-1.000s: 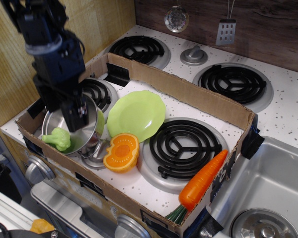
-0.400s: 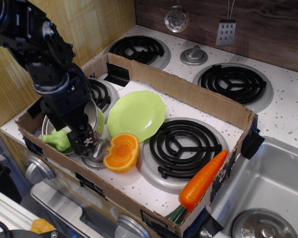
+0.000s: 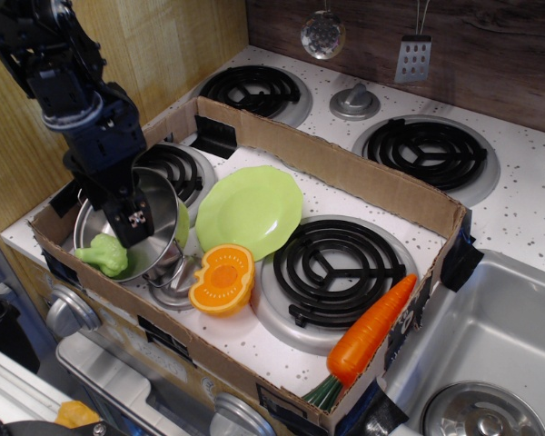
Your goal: Take broccoli out of pan
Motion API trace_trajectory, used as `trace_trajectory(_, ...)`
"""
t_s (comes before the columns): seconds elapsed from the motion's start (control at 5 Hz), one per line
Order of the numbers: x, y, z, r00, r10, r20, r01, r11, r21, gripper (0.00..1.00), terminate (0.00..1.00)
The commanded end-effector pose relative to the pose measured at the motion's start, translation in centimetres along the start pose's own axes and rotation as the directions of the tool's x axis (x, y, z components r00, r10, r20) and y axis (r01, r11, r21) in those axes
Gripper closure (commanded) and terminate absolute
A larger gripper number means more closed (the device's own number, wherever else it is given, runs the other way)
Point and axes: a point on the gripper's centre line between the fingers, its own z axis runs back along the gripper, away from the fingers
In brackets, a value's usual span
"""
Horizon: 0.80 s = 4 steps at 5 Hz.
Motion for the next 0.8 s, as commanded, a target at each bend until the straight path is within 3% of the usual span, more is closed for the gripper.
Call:
trace_trajectory(0.0,-0.5,1.8,-1.1,0.998,0.017,0.055,-0.017,1.0,0.007,0.0,0.0)
trace_trajectory(0.6,-1.1,0.6,-2.9,0.997,0.035,0.073,-0.032,0.999,-0.04,0.0,0.0)
